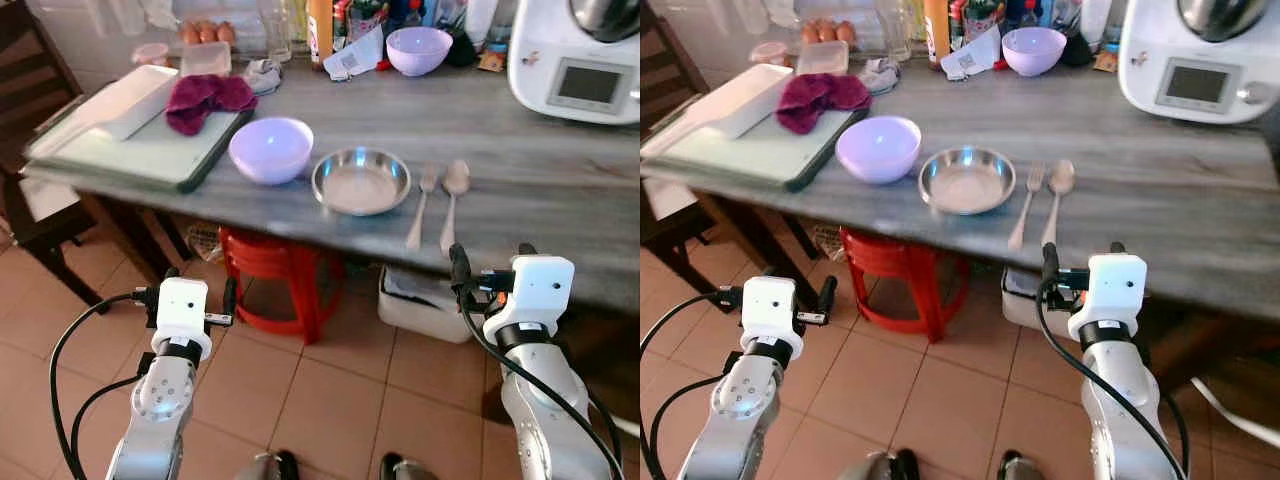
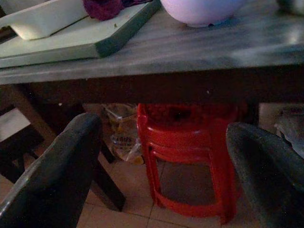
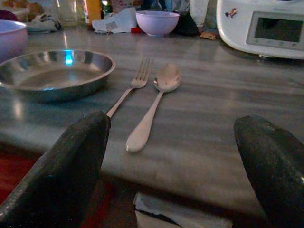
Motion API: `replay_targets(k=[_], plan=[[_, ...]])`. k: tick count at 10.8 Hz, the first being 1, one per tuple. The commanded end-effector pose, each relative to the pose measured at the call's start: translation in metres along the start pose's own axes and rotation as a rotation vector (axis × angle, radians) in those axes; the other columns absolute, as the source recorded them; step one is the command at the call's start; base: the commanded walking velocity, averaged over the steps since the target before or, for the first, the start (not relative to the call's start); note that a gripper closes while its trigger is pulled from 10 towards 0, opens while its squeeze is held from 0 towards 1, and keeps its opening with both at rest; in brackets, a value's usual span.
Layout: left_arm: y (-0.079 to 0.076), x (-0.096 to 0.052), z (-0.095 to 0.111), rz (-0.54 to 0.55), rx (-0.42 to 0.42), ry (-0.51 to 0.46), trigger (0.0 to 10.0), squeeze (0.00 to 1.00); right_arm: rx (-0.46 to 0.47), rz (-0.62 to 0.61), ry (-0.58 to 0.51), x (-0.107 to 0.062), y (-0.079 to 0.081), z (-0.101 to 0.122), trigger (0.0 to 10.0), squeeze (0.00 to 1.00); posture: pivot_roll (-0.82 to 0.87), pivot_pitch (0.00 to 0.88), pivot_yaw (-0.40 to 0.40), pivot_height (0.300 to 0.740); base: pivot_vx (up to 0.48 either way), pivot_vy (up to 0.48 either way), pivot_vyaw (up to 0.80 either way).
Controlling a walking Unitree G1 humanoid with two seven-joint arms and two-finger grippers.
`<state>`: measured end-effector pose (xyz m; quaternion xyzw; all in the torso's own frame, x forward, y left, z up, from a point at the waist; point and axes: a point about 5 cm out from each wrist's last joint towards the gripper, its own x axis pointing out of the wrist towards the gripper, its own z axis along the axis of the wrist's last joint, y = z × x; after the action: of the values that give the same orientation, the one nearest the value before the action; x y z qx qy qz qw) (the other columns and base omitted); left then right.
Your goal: Setting the table
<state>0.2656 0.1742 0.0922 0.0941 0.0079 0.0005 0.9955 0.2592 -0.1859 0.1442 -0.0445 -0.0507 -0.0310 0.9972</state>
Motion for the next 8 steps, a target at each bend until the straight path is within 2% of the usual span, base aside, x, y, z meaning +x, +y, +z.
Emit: replay_targets(k=[1,8], plan=[[0.0002,-0.0033,-0.0013,-0.013,0.011,0.008,10.0,0.00,0.004,-0.006,0.018,-0.0011,-0.0005,-0.0035,10.0,0.00,-0.09,0.136,0.087,0.740,-0.322,0.000,0.00],[-0.0001,-0.0017,-0.0004,-0.032,0.020,0.009,10.0,0.00,0.005,-0.035,0.022,-0.0002,-0.0074,-0.0036,10.0,0.00,-0.10,0.141,0.089,0.740,-0.332,0.000,0.00]])
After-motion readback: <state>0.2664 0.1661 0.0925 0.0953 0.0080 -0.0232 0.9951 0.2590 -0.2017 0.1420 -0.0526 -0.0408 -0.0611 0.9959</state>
